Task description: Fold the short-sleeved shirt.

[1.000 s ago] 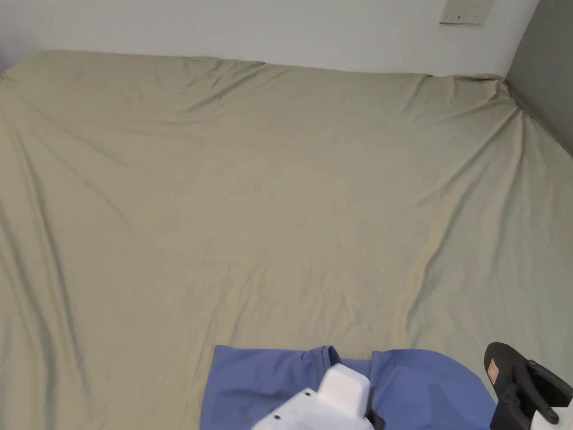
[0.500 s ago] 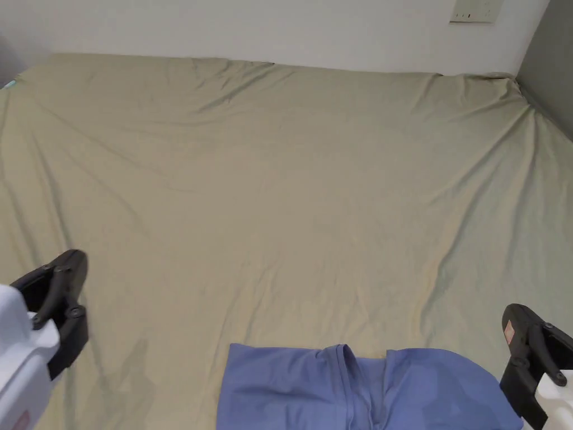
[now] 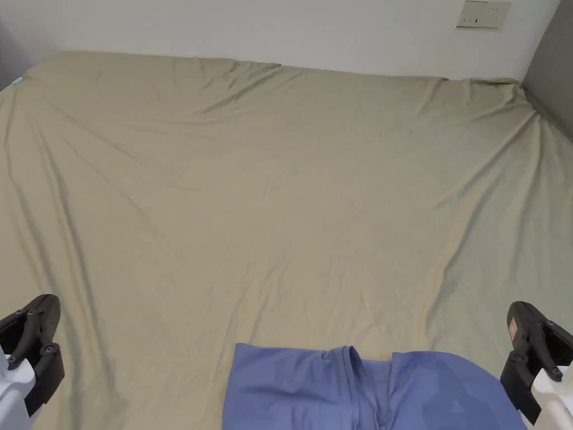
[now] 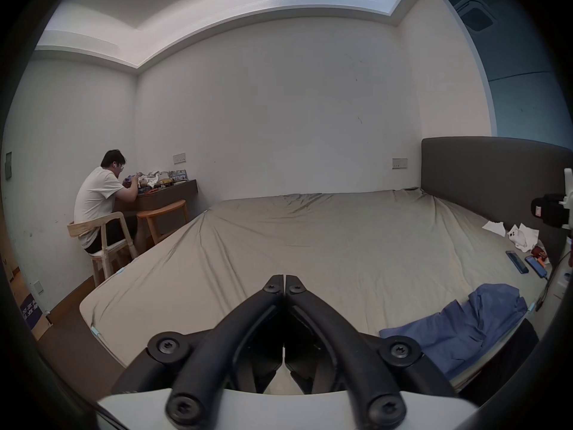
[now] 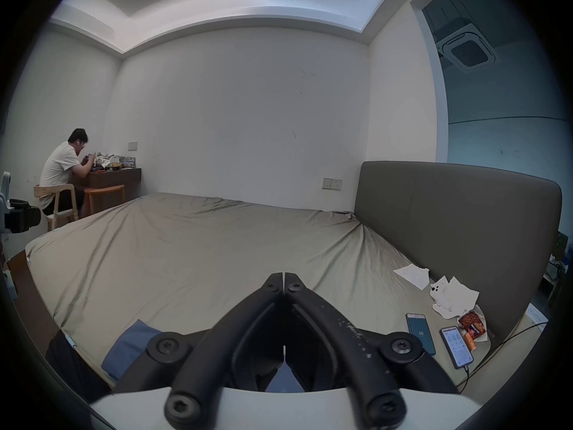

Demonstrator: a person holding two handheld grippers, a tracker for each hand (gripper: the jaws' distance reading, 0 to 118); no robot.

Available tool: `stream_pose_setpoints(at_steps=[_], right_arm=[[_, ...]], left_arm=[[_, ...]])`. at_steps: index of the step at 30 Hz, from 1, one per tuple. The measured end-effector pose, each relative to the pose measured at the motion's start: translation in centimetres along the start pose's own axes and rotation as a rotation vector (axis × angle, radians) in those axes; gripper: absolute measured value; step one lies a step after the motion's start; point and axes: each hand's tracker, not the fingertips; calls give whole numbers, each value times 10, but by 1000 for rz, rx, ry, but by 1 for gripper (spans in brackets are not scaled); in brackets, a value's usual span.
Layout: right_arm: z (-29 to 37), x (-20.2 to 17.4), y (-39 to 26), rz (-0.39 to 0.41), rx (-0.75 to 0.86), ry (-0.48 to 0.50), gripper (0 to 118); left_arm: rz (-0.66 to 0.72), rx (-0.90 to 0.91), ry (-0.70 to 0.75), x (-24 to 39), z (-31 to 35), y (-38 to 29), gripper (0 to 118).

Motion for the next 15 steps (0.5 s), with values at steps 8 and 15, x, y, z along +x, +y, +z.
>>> stream_pose_setpoints(at_steps=[8, 15], right_arm=[[2, -4, 0, -17, -17, 46, 0], [11, -8, 0, -42, -33, 94, 0]], left_arm=[[687, -493, -673, 3, -105, -26, 71], [517, -893, -693, 62, -177, -110, 93]])
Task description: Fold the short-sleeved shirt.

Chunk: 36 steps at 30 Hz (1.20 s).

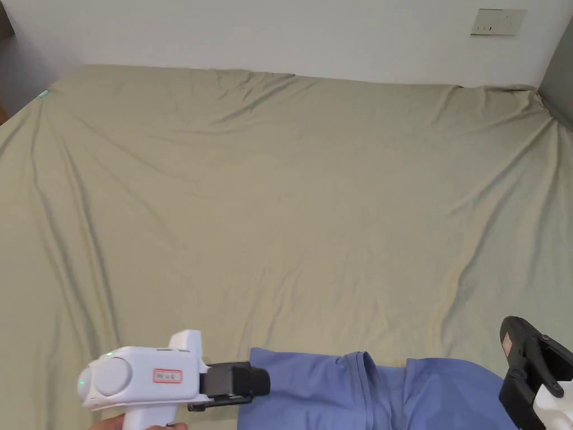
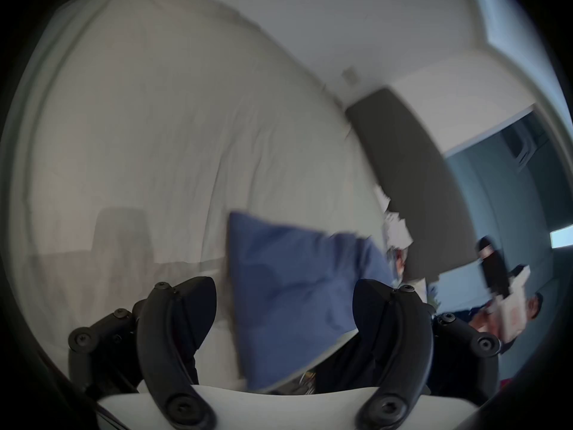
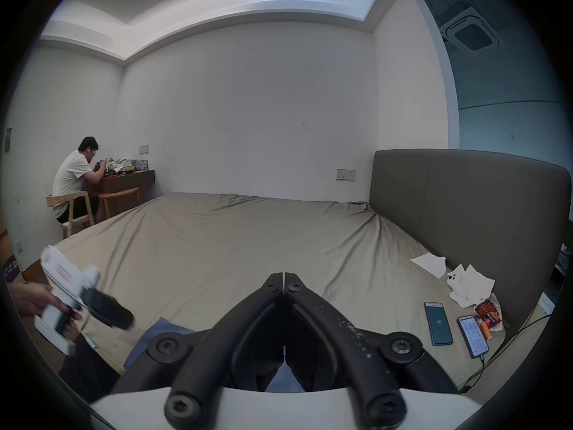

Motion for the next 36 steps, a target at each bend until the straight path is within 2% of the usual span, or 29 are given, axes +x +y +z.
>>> stream_pose_setpoints(at_steps=[1, 5, 7, 8, 9, 11, 12, 13, 14, 17, 20, 21, 29, 32, 36], right_arm=[[1, 0, 0, 0, -1, 1, 0], [6, -1, -1, 18, -8, -1, 0], [5, -1, -3, 21, -16, 1, 0], [4, -1, -5, 15, -24, 6, 0], [3, 0, -6, 9, -30, 13, 0], [2, 0, -7, 10, -37, 11, 0], [2, 0, -7, 11, -42, 10, 0], [2, 0, -7, 9, -44, 12, 0], [2, 0, -7, 6, -47, 12, 0], [1, 0, -6, 9, -49, 14, 0], [1, 2, -2, 16, -45, 13, 0], [2, 2, -1, 16, -41, 14, 0], [-1, 0, 1, 13, -38, 27, 0], [-5, -6, 0, 20, -41, 39, 0], [-8, -11, -1, 14, -47, 56, 0]], left_arm=[[20, -4, 31, -1, -5, 0, 93], [36, -12, -9, -1, -9, 0, 92], [28, -52, -55, 3, -11, 3, 85], [24, -66, -45, 5, -15, 3, 77], [-3, -75, -2, 8, -20, 1, 63], [-44, -84, -5, 8, -24, 2, 51], [-23, -89, -17, 5, -24, 4, 30], [33, -95, -55, 2, -22, 6, 17], [94, -89, -70, 0, -22, 8, 17], [53, -98, -73, -3, -12, 16, 16], [104, -84, -140, -10, 13, 29, 13], [86, -76, -122, -11, 24, 34, 12], [-49, -11, 237, -41, 138, 82, 11], [-104, -28, 346, -29, 164, 83, 11], [-131, -20, 361, 3, 169, 84, 11]])
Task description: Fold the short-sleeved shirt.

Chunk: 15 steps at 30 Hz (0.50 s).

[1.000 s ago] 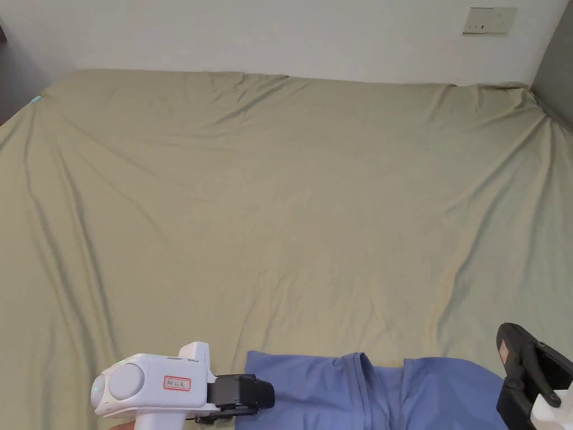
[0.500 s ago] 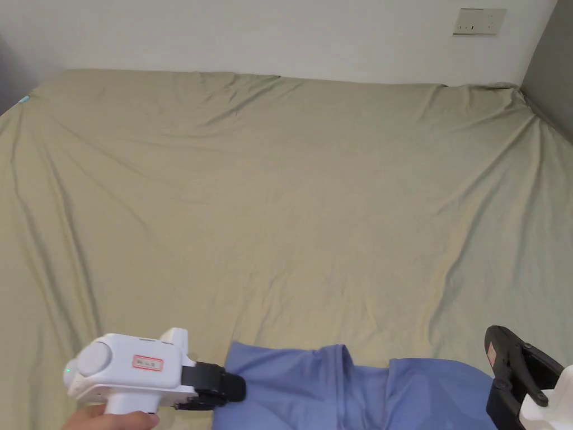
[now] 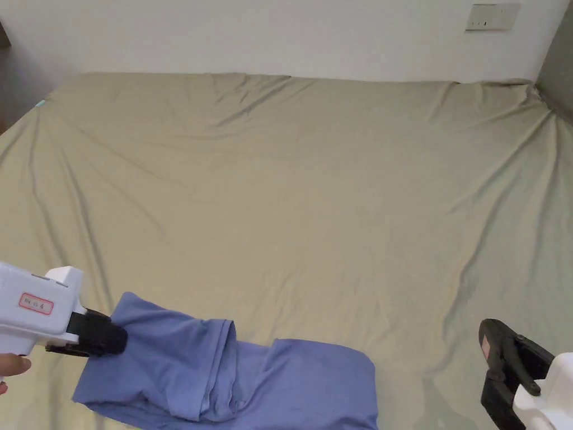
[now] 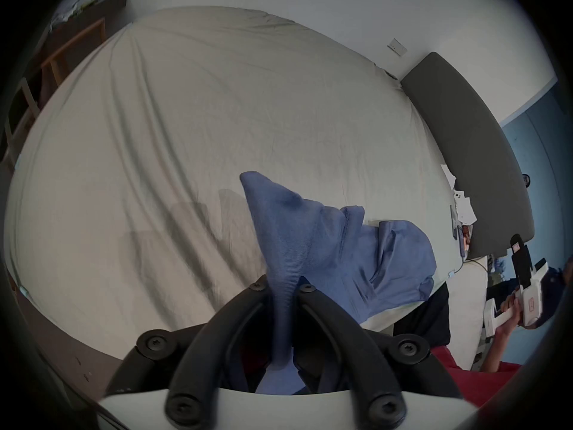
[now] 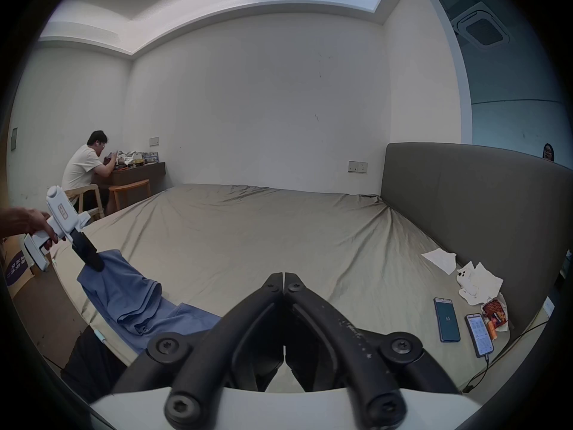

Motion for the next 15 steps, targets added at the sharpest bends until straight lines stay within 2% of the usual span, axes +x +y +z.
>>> stream_pose_setpoints(at_steps=[4, 8, 11, 15], right_arm=[[0, -3, 0, 0, -8, 12, 0], [3, 1, -1, -5, -15, 16, 0], [4, 7, -4, -17, -24, 2, 0], [10, 16, -7, -29, -32, -23, 0]], left_arm=[[-128, -11, 13, 66, -2, 0, 11], [-171, -61, -80, 136, -24, 1, 11], [-257, -101, -126, 182, -58, 0, 11], [-298, -159, -199, 232, -114, -10, 11]])
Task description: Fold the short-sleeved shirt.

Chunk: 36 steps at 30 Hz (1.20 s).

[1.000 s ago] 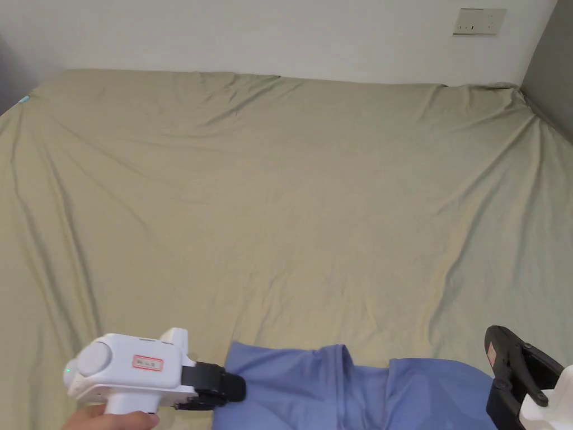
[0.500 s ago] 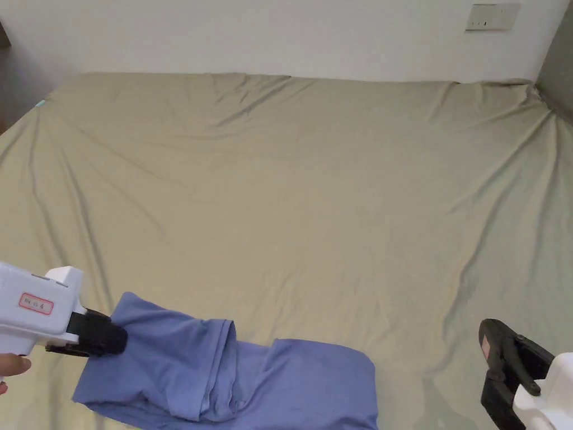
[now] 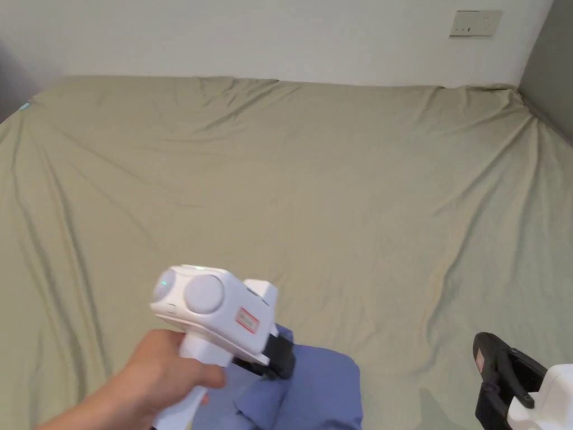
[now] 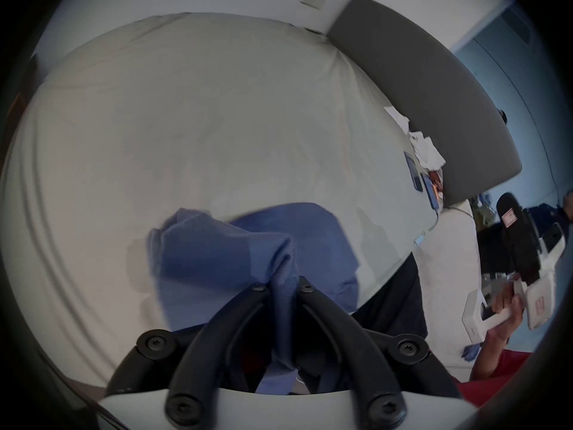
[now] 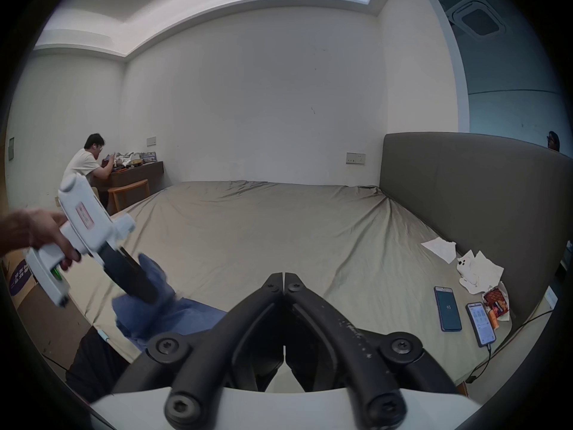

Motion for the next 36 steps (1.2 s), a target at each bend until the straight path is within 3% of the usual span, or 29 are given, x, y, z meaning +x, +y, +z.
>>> stream_pose_setpoints(at_steps=[3, 6, 10, 11, 14, 17, 19, 20, 21, 22, 24, 27, 30, 36], right_arm=[[3, 8, -1, -2, -11, -18, 0], [5, 14, -4, -12, -20, -34, 0], [6, 18, -8, -34, -30, -37, 0], [7, 19, -8, -33, -32, -38, 0], [8, 21, -9, -30, -35, -43, 0], [8, 24, -9, -36, -31, -48, 0], [6, 25, -9, -43, -33, -52, 0], [4, 26, -10, -48, -36, -47, 0], [3, 26, -10, -52, -36, -45, 0], [2, 26, -11, -53, -39, -45, 0], [2, 26, -12, -60, -47, -44, 0], [7, 27, -13, -75, -46, -41, 0], [9, 30, -16, -77, -58, -44, 0], [8, 34, -23, -94, -80, -42, 0]], left_arm=[[-1, -50, -52, 26, -39, 2, 11], [-34, -57, 11, 35, -75, 4, 11], [44, -34, -32, 22, -92, 1, 39], [108, 2, -74, 19, -86, -2, 39], [156, 133, -136, 6, -44, -10, 64], [187, 347, -138, -8, -4, -32, 65], [136, 445, -77, -11, -1, -46, 59], [105, 485, -20, -10, -7, -51, 44], [57, 525, 56, -7, -15, -55, 11], [25, 581, 163, -1, -27, -63, 0], [-65, 578, 189, 10, -58, -71, 1], [-92, 597, 240, 33, -98, -82, 1], [-247, 533, 347, 58, -140, -84, 1], [-231, 498, 353, 81, -180, -95, 1]])
